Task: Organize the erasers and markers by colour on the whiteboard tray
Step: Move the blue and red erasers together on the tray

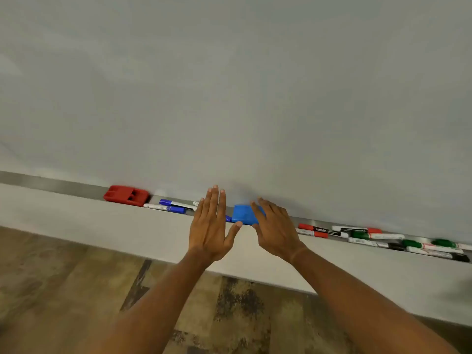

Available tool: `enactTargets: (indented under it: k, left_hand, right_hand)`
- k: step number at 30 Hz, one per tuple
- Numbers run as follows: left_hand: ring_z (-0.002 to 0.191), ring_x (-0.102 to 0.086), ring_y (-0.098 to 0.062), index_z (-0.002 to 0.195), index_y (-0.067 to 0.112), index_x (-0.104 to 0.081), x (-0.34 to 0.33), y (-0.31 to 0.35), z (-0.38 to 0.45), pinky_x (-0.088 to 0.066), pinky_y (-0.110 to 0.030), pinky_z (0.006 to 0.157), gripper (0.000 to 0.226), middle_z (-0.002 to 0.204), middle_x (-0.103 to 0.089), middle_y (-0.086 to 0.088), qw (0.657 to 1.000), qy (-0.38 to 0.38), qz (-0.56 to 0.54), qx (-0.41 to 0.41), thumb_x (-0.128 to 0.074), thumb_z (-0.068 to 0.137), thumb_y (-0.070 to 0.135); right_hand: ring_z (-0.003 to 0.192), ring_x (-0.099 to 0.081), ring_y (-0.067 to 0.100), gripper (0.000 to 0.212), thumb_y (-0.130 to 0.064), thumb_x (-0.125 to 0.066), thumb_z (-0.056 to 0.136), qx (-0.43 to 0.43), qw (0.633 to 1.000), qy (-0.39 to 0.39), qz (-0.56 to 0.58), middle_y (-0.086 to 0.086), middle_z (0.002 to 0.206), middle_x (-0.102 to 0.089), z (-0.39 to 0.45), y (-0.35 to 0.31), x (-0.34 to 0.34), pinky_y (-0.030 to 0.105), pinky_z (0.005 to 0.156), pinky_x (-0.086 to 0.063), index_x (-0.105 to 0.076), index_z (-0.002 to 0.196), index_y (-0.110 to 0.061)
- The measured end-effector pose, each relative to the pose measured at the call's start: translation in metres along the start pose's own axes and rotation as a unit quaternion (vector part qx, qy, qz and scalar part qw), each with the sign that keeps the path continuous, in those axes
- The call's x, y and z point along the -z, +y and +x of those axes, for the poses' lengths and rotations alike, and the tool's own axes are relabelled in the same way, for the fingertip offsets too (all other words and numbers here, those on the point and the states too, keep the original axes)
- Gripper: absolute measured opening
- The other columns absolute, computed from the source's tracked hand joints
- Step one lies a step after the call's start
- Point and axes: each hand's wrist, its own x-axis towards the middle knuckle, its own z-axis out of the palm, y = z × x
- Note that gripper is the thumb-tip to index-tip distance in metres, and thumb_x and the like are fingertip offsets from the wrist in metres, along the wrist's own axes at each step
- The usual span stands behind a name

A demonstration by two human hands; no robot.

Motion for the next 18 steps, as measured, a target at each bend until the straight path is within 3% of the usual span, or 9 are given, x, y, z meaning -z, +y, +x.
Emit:
enactTargets:
  k: [3,11,18]
  left_hand:
    - [0.151,0.004,-0.022,0.154,0.013,0.007,-0.007,-0.004,0.007,0.000,-0.037,0.122,0.085,0.163,0.006,-0.008,1.000,0.004,0.005,0.012,-0.011,0.092,0.069]
    - [0.150,0.008,-0.022,0.154,0.012,0.009,-0.026,-0.020,0.016,0.003,-0.037,0.121,0.086,0.163,0.009,-0.008,0.999,-0.034,0.016,0.008,-0.016,0.093,0.067]
    - [0.150,0.010,-0.022,0.154,0.011,0.008,-0.032,-0.029,0.017,0.005,-0.036,0.121,0.086,0.163,0.010,-0.008,0.999,-0.036,0.022,0.006,-0.012,0.093,0.068]
  right_hand:
    - [0.118,-0.056,0.036,0.063,-0.029,-0.073,0.079,0.017,1.000,-0.013,-0.012,0.018,0.135,-0.054,0.010,0.003,-0.013,0.047,0.094,-0.048,-0.051,0.134,-0.009]
    - [0.116,-0.058,0.034,0.060,-0.032,-0.073,0.079,0.027,0.992,-0.090,-0.081,0.016,0.133,-0.056,0.022,0.000,-0.031,0.051,0.087,-0.051,-0.053,0.133,-0.014]
    - [0.118,-0.051,0.036,0.050,-0.013,-0.067,0.080,0.001,0.988,-0.137,-0.074,0.016,0.132,-0.053,0.031,-0.009,-0.032,0.048,0.084,-0.052,-0.054,0.129,-0.016]
